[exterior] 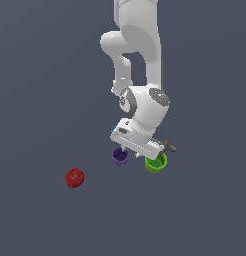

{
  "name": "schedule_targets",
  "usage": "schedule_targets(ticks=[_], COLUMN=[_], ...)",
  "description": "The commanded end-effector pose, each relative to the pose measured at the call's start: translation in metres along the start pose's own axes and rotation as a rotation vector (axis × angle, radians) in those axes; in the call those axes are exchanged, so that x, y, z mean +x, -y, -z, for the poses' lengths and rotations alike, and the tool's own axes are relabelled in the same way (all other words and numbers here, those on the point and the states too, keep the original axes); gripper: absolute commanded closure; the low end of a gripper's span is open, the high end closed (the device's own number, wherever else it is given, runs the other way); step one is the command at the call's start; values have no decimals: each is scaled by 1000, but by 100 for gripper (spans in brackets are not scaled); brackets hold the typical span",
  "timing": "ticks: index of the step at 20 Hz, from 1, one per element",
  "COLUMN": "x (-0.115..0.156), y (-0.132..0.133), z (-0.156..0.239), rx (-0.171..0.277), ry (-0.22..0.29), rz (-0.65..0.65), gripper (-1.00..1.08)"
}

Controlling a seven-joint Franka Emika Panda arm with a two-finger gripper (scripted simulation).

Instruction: Pick up a designated object from a clutter of objects.

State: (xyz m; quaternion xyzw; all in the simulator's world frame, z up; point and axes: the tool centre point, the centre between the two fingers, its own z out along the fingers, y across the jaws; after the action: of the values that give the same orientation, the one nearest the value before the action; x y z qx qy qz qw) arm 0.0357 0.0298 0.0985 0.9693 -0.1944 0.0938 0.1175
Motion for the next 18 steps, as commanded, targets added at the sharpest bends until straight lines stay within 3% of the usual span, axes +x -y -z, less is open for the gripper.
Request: schedule_targets(ticks=[1,13,14,18], x=[0,-1,-1,-1], y=[0,0,0,0], z=[-1,-30,-30,-30], rx=[0,0,0,0], ry=[0,-2,-2,-2], rz=[0,-2,-2,-2], gripper=[-20,-20,108,108])
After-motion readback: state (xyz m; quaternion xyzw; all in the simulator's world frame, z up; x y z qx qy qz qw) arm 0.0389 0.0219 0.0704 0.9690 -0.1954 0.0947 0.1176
